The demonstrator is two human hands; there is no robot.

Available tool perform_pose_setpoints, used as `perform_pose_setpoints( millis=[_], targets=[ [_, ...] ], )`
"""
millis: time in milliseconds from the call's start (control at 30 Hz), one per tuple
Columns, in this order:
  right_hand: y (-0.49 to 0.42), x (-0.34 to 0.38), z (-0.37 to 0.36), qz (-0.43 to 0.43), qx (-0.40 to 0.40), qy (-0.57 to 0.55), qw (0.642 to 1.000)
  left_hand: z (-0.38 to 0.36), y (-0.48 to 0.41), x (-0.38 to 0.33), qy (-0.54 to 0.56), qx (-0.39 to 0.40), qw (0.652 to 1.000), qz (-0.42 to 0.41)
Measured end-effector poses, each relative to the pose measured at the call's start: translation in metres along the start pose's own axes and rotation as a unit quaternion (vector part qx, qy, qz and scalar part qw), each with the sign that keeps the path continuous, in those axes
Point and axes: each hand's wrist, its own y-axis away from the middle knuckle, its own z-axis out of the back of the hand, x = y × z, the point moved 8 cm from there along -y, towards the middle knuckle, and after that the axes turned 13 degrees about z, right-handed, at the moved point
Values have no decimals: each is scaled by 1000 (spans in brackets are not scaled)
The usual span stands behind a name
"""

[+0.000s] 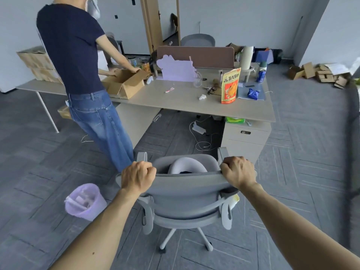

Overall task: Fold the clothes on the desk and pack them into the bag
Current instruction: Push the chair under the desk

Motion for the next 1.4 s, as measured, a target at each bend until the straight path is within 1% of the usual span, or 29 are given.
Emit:
perform_pose_setpoints(
  millis=[267,367,467,567,833,1067,1267,1333,1400],
  targets=[
    [-113,-12,-23,-22,-16,15,1000,-21,-132,-8,-2,-7,999,-31],
    [-154,-12,-33,-32,-26,29,999,-31,-184,-8,-4,5,999,-51],
    [-193,-13,-40,-46,-33,19,998,-39,-232,-9,9,19,998,-52],
    [-232,-16,-47,-58,-35,10,998,-46,-276,-16,25,34,996,-74],
    [-324,-34,-67,-90,-38,14,995,-67,-393,-32,18,0,996,-90],
    [-396,-65,-71,-98,-53,26,993,-82,-471,-70,23,12,995,-97],
    [-451,-95,-74,-95,-55,35,993,-91,-516,-89,34,-20,993,-107],
    [-459,-96,-77,-98,-56,21,993,-91,-528,-90,38,-22,994,-98],
    [-466,-92,-77,-91,-64,21,994,-89,-539,-91,41,-29,993,-110]
  ],
)
